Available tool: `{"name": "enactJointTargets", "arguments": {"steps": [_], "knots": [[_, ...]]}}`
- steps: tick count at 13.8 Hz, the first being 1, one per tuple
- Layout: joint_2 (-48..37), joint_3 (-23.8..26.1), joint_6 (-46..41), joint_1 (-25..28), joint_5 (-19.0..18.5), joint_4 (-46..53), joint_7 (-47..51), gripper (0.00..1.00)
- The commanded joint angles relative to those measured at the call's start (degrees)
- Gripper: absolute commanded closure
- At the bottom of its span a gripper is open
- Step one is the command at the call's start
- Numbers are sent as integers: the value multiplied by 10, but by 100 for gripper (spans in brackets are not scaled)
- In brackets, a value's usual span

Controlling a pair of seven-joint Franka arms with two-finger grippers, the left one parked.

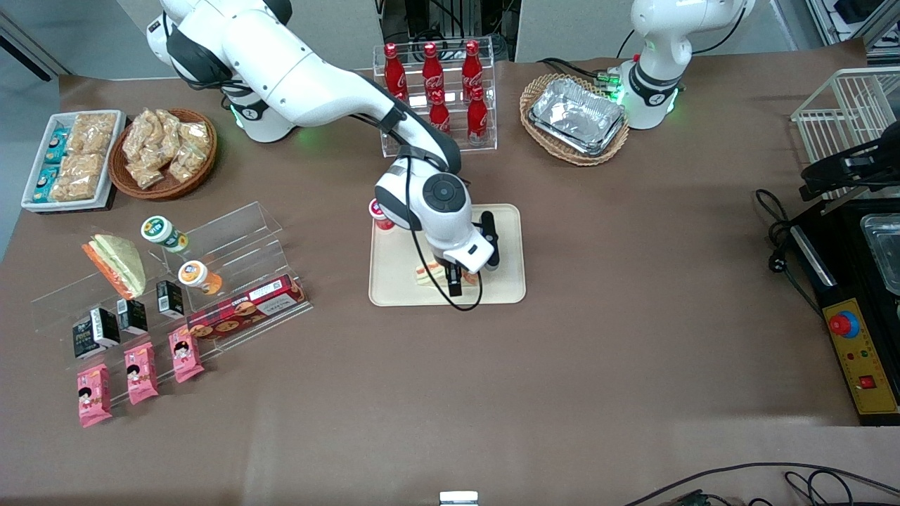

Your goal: Place sandwich on tray

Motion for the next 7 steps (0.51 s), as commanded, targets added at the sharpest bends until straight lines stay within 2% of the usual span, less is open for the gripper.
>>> {"name": "enactJointTargets", "arguments": {"steps": [1,3,7], "knots": [[-61,6,-24,-39,10,-1,6,0],[-100,3,-38,-67,56,-1,6,0],[-164,4,-89,-148,82,2,14,0]]}}
